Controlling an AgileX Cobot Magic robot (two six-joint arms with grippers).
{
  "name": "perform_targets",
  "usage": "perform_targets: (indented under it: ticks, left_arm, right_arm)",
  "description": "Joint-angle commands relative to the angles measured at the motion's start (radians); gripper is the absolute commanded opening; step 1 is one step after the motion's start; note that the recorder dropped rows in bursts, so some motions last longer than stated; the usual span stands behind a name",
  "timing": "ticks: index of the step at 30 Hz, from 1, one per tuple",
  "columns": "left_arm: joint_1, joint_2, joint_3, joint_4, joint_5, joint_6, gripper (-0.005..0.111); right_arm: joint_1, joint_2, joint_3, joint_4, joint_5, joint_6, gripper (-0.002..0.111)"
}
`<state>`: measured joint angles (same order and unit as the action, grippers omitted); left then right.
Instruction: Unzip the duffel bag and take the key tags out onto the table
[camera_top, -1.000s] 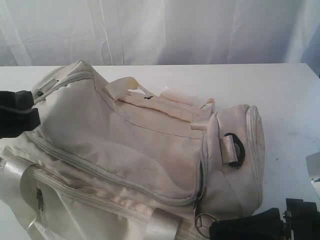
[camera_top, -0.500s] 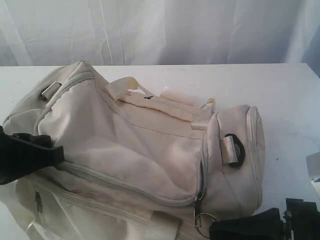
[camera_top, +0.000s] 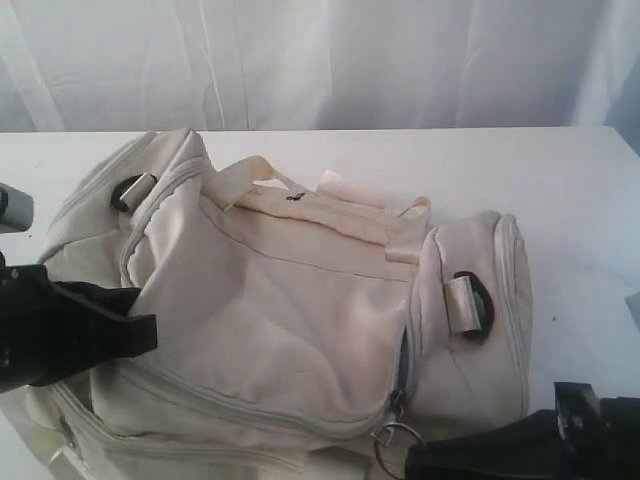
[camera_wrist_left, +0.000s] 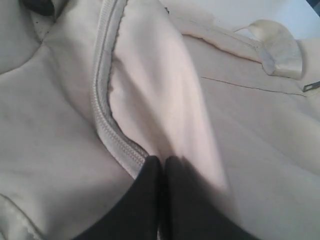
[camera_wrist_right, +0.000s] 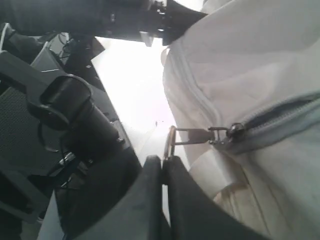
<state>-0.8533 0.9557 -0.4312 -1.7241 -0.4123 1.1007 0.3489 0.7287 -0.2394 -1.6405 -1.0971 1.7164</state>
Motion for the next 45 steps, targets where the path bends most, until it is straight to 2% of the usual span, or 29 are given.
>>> perform_targets:
  ticks: [1, 5, 20, 22, 26, 31, 32, 35, 40, 42, 45]
  left_arm:
    - [-0.006, -0.002, -0.012, -0.019, 0.056, -0.030, 0.000]
    - [-0.006, -0.002, -0.040, 0.023, 0.033, -0.058, 0.000]
    - [-0.006, -0.002, -0.071, 0.052, 0.024, -0.058, 0.000]
    - [-0.006, -0.002, -0.071, 0.082, 0.024, -0.058, 0.000]
    - [-0.006, -0.007, -0.071, 0.193, 0.043, -0.058, 0.000]
    - [-0.006, -0.061, -0.071, 0.334, 0.156, -0.048, 0.001]
    - [-0.006, -0.071, -0.071, 0.376, 0.174, -0.048, 0.004]
    - [-0.006, -0.103, -0.071, 0.427, 0.238, -0.048, 0.022]
    - [-0.006, -0.147, -0.071, 0.429, 0.431, -0.052, 0.064]
    - [-0.006, -0.152, -0.071, 0.410, 0.512, -0.091, 0.067]
    - [-0.006, -0.135, -0.071, 0.409, 0.654, -0.166, 0.064]
  right_arm:
    - [-0.001, -0.007, -0.009, -0.047, -0.100, 0.053, 0.000]
    - [-0.001, -0.005, 0.005, -0.104, -0.078, 0.175, 0.000]
    - [-0.001, 0.085, 0.019, -0.104, -0.044, 0.221, 0.000]
    - [-0.001, 0.110, 0.019, -0.104, -0.044, 0.207, 0.000]
    - [-0.001, 0.136, 0.019, 0.016, -0.049, 0.064, 0.000]
    - [-0.001, 0.135, 0.019, 0.093, -0.046, 0.011, 0.000]
    - [-0.001, 0.135, 0.019, 0.093, -0.041, 0.007, 0.000]
    - [-0.001, 0.135, 0.019, 0.093, -0.001, 0.007, 0.000]
    - [-0.001, 0.135, 0.019, 0.093, 0.043, 0.007, 0.000]
    - [-0.001, 0.135, 0.019, 0.093, 0.038, 0.007, 0.000]
    - [-0.001, 0.135, 0.019, 0.093, 0.013, 0.007, 0.000]
